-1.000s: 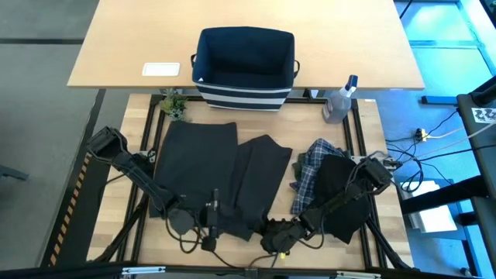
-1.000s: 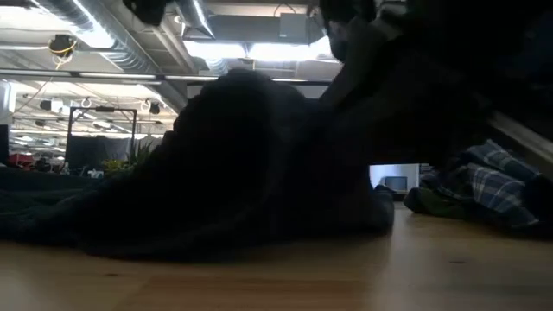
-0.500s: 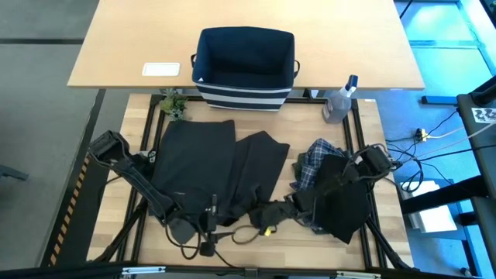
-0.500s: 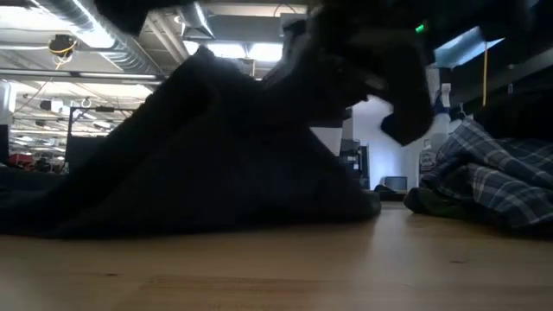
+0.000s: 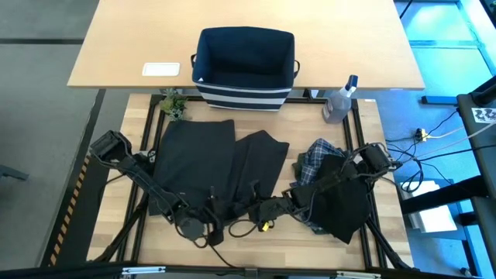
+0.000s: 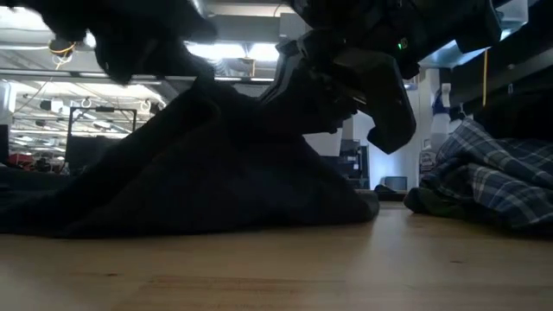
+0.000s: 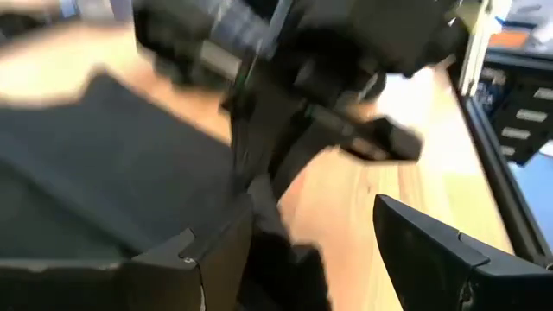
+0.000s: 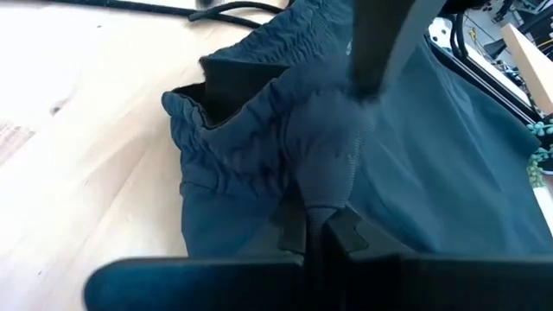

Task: Fold Laundry from Bin
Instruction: Fold the black shorts

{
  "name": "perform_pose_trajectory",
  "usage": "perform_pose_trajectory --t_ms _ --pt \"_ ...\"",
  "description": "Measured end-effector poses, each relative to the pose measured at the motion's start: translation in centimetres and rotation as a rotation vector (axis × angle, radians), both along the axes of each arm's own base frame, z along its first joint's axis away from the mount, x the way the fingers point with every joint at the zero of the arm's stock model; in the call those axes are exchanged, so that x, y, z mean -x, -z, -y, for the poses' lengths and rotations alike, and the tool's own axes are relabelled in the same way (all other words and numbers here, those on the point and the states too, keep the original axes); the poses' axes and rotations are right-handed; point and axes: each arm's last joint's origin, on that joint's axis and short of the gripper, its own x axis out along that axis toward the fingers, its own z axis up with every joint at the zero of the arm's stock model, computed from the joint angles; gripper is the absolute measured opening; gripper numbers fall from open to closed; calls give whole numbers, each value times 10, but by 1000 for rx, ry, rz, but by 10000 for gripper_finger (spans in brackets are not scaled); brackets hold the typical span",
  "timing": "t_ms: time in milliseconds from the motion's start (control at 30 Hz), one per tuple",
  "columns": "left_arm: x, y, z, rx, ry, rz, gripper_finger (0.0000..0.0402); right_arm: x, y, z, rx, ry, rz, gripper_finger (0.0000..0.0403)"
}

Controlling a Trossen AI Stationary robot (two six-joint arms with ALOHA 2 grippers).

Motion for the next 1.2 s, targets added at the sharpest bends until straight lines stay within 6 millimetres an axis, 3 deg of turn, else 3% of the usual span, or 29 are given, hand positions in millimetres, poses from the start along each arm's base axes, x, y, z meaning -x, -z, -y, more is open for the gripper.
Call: perform_pose_trajectory --t_ms 167,400,800,933,1067,1200 --pt "-4 10 -13 113 -22 -103 234 0 0 0 -2 0 3 1" --pt "-3 13 -19 59 -48 -145 234 0 0 0 -3 1 4 0" --pt "-4 2 -8 -76 1 -132 234 1 2 0 -3 -14 -21 0" --pt "-5 3 -16 -23 70 -235 234 1 2 -1 -3 -16 -21 0" --pt "1 7 -30 24 33 -377 234 1 2 0 -3 -15 -21 0" --pt "3 -3 -32 33 21 -346 234 1 2 0 -3 -15 -21 0"
